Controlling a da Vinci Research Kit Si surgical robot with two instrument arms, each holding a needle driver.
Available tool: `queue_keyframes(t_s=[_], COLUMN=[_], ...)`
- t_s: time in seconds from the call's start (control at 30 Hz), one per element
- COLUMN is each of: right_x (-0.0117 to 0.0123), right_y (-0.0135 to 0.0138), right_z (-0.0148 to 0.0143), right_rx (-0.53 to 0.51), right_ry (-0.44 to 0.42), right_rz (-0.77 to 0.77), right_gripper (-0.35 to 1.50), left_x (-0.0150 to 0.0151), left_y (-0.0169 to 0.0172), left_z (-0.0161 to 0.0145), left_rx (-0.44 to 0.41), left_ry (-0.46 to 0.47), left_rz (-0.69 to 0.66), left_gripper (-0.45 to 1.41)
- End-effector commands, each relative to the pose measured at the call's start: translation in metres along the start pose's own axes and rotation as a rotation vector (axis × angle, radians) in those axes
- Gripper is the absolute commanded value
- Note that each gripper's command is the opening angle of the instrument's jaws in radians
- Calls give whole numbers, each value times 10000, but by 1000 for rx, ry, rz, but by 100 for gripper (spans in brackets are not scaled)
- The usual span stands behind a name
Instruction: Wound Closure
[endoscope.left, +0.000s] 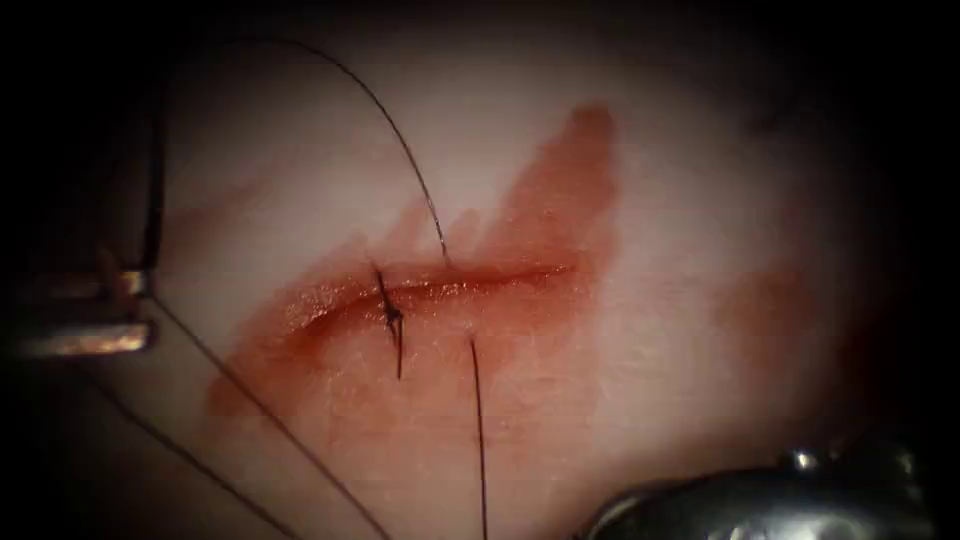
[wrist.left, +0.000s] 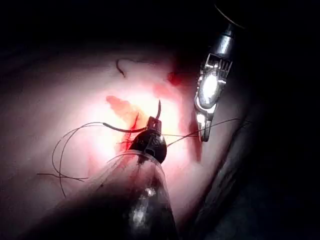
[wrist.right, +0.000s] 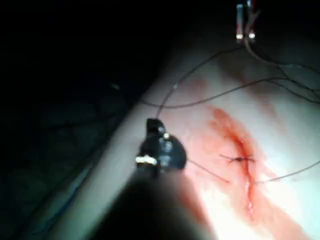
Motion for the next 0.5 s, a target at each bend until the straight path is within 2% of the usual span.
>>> queue_keyframes(t_s=[0.03, 0.07, 0.13, 0.17, 0.2, 0.27, 0.5], right_x=[7, 9, 9, 8, 6, 1, -18], right_y=[-2, 0, 5, 6, 9, 12, 25], right_z=[17, 19, 20, 19, 16, 10, -30], right_rx=[-1, -7, -51, -68, -87, -101, -189], right_ry=[0, -1, -2, -3, -3, -4, -4], right_rz=[-10, -12, -22, -26, -30, -39, -56], right_gripper=[-35, -35, 49, 79, 99, 111, 109], left_x=[-3, -3, -3, -3, -3, -4, -7], left_y=[3, 3, 3, 3, 3, 3, 1], left_z=[7, 7, 7, 7, 7, 6, 4], left_rx=[-1, -1, -1, -1, -1, -1, 1], left_ry=[0, 0, 0, 0, 0, 0, -1], left_rz=[0, -1, -1, -1, 0, 0, -5], left_gripper=[-45, -45, -45, -45, -45, -45, -45])
